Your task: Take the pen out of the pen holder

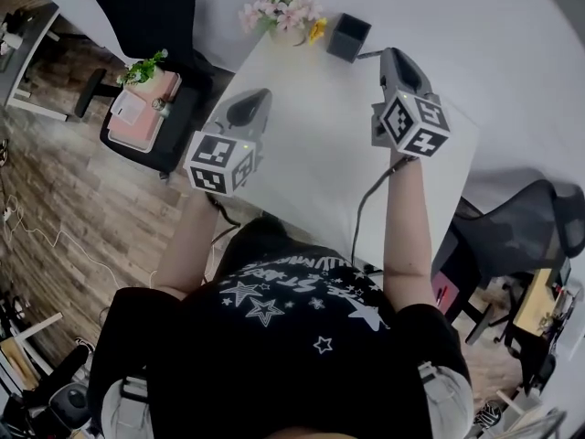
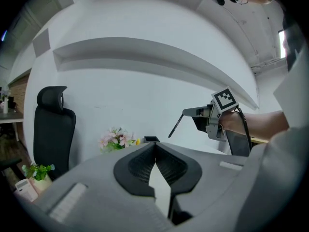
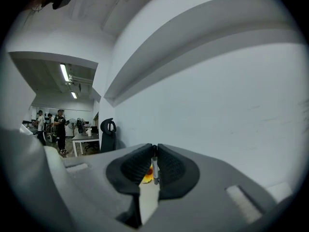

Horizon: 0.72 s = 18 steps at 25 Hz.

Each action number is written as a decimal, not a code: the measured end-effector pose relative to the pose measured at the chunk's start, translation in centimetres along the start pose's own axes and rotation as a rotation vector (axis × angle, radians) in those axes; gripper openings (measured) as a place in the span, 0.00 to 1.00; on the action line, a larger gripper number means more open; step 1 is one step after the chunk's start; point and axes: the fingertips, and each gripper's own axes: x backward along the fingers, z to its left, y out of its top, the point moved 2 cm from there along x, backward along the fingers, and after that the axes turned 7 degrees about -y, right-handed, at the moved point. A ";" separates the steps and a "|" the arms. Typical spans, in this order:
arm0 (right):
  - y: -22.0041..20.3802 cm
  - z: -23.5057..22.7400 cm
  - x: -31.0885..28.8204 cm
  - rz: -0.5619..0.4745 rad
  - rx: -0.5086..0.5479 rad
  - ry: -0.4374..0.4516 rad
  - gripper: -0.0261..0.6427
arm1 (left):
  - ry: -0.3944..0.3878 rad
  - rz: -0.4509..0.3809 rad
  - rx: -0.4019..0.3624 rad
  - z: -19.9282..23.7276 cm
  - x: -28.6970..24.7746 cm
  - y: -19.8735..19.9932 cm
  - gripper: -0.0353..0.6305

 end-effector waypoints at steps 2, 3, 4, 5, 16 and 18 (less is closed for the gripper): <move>-0.4 0.2 1.8 0.005 -0.001 0.020 0.09 | 0.011 -0.002 -0.006 -1.6 1.0 0.0 0.07; -0.6 0.2 2.7 0.008 -0.003 0.029 0.09 | 0.016 -0.003 -0.010 -2.5 1.5 -0.1 0.07; -0.8 0.2 3.7 0.011 -0.005 0.037 0.09 | 0.022 -0.005 -0.013 -3.4 2.0 -0.1 0.07; -1.0 0.2 4.7 0.012 -0.008 0.044 0.09 | 0.029 -0.005 -0.016 -4.3 2.4 -0.2 0.07; -3.9 -0.1 14.2 0.035 -0.031 0.121 0.09 | 0.095 -0.001 -0.009 -12.8 7.6 -2.5 0.07; -4.6 -0.4 16.3 0.039 -0.039 0.131 0.09 | 0.102 -0.001 -0.007 -14.9 8.5 -3.0 0.07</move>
